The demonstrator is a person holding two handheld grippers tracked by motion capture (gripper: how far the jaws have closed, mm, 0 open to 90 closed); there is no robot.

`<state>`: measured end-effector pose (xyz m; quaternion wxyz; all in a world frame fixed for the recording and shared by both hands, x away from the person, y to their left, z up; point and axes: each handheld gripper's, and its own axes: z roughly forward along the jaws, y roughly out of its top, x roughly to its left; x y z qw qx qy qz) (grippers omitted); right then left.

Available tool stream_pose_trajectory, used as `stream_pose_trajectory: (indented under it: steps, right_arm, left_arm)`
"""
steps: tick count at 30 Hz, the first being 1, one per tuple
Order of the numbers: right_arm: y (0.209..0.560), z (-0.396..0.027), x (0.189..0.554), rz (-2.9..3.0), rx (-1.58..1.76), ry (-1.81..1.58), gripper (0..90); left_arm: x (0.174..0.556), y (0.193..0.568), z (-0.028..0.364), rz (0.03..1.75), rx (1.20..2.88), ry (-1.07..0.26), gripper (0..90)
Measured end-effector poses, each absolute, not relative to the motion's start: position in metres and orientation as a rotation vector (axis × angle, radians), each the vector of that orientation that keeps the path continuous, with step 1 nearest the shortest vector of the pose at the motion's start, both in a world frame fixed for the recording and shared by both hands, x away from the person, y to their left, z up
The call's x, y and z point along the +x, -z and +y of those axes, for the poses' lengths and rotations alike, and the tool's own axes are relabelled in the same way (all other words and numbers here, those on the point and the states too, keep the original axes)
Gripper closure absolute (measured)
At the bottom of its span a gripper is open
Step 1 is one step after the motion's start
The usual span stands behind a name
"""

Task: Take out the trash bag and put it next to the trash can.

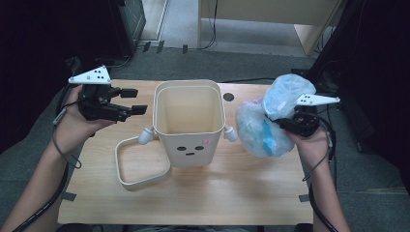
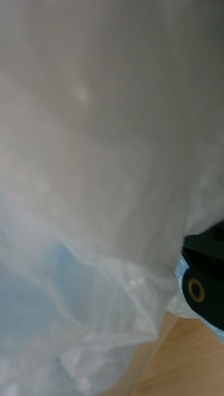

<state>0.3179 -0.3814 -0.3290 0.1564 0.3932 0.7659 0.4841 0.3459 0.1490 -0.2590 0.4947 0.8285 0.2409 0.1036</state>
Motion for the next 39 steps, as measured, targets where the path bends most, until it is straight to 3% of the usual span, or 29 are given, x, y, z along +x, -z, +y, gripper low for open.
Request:
stream_pose_trajectory:
  steps: [9,24,34,39]
  right_arm:
    - [0.375,-0.368,0.318,2.217,1.158,-1.396,79.0]
    - [0.415,-0.341,0.321,2.261,1.095,-1.288,71.1]
    - [0.431,-0.343,0.324,2.22,1.137,-1.318,67.7]
    - [0.439,-0.344,0.326,2.196,1.146,-1.299,60.6]
  left_arm:
    - [0.344,0.293,0.163,0.587,2.001,-0.268,30.9]
    - [0.339,0.351,0.171,0.635,2.007,-0.286,30.6]
    - [0.337,0.371,0.178,0.661,1.993,-0.271,29.4]
    - [0.338,0.381,0.178,0.659,2.009,-0.272,29.3]
